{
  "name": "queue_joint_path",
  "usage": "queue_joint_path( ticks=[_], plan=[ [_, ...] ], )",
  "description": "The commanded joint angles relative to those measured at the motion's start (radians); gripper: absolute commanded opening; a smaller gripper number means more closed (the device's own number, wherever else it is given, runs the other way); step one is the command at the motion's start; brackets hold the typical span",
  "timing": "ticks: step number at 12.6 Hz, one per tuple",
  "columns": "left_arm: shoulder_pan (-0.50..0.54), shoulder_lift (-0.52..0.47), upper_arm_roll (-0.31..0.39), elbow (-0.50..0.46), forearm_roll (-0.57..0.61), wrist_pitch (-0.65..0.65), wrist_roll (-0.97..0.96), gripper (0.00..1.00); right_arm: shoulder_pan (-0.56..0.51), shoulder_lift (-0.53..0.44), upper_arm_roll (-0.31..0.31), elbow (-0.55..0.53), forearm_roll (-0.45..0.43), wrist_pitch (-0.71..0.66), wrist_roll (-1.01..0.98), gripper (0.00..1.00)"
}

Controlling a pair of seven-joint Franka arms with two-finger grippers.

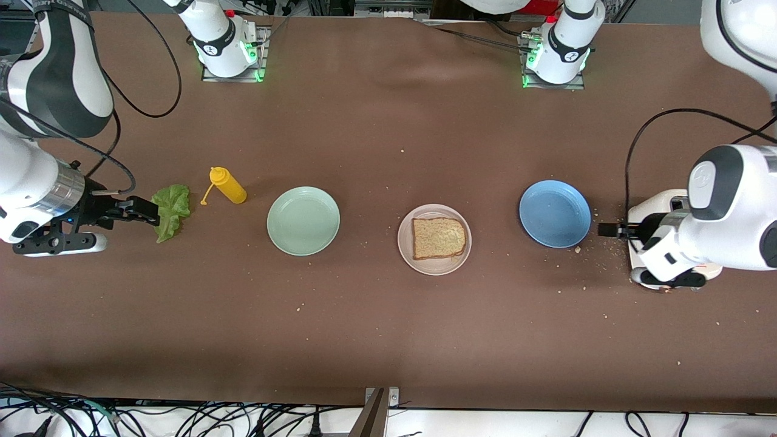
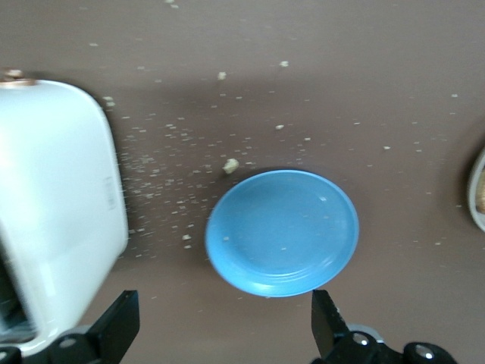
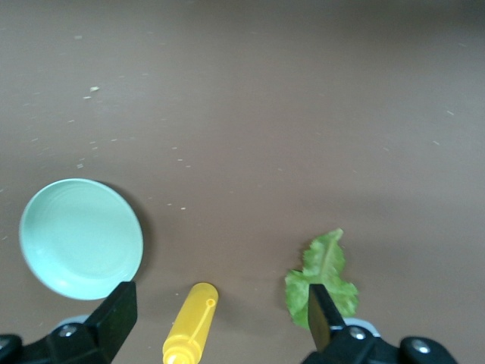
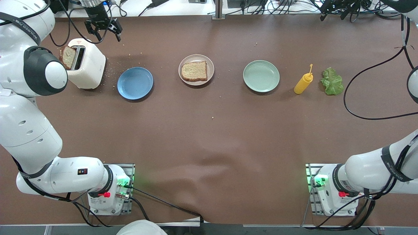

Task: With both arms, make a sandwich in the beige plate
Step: 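Open the left gripper and draw it back toward the toaster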

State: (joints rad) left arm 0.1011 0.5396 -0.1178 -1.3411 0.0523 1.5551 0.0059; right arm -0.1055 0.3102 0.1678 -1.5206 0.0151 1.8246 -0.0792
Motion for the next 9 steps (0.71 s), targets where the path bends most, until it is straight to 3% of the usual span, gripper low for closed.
queue_joint_path(
  ticks=[1, 3, 5, 9],
  plan=[
    [0.035, -0.059, -0.006, -0.014, 0.061, -0.010, -0.014, 1.00, -0.008, -0.011, -0.033, -0.016, 0.075, 0.004, -0.160, 1.00],
    [0.089, -0.084, -0.006, 0.026, 0.061, -0.026, -0.015, 1.00, -0.010, -0.019, -0.051, -0.038, 0.118, -0.001, -0.261, 1.00],
    [0.114, -0.096, -0.006, 0.029, 0.061, -0.030, -0.012, 1.00, -0.010, -0.039, -0.091, -0.081, 0.216, -0.005, -0.391, 0.99],
    [0.115, -0.098, -0.006, 0.033, 0.061, -0.029, -0.014, 1.00, -0.010, -0.083, -0.172, -0.176, 0.368, -0.067, -0.730, 1.00]
  ],
)
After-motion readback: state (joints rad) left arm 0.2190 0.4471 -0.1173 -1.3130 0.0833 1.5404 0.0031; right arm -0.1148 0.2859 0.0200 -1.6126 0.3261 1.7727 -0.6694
